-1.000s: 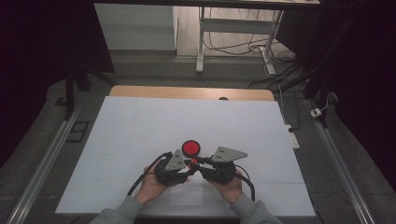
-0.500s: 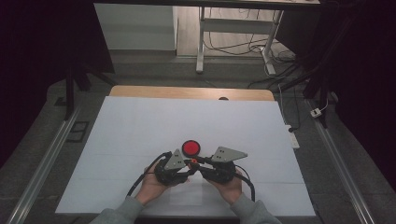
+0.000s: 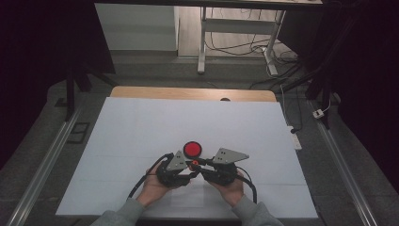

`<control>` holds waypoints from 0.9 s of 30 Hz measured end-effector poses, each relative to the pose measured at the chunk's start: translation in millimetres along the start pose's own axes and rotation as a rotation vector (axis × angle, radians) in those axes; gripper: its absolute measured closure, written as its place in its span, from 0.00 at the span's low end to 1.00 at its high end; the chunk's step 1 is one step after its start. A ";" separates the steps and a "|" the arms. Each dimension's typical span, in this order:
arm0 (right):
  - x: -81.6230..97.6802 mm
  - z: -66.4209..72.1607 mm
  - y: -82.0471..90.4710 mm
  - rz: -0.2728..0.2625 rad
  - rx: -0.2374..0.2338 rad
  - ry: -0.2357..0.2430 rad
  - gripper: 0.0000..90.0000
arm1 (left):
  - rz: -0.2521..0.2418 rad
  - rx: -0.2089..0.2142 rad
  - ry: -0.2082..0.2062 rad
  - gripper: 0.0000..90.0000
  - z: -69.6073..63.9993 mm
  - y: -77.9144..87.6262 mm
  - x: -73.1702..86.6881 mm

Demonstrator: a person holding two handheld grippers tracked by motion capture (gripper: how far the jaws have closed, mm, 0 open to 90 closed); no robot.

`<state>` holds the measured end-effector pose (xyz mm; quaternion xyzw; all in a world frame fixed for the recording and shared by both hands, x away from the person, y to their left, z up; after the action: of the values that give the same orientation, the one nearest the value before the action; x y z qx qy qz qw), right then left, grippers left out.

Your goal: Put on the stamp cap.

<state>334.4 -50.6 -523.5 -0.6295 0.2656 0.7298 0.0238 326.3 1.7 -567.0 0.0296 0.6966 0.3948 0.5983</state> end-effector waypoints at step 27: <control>-6.6 -12.7 11.3 -0.025 0.036 -0.013 0.80 | 0.055 -0.063 0.073 0.25 14.8 32.3 26.9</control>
<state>343.1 -63.6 -514.1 -0.6276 0.2707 0.7285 0.0459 317.5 45.3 -569.6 0.0155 0.7042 0.4335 0.5621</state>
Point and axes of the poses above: each handheld gripper's, and its own axes: y roughly backward along the jaws, x roughly out of its underside, z roughly to its left, the point moved 10 cm from there along -y, roughly forward along the jaws, and after that the axes turned 1 degree about -z, right-handed, at the moved point
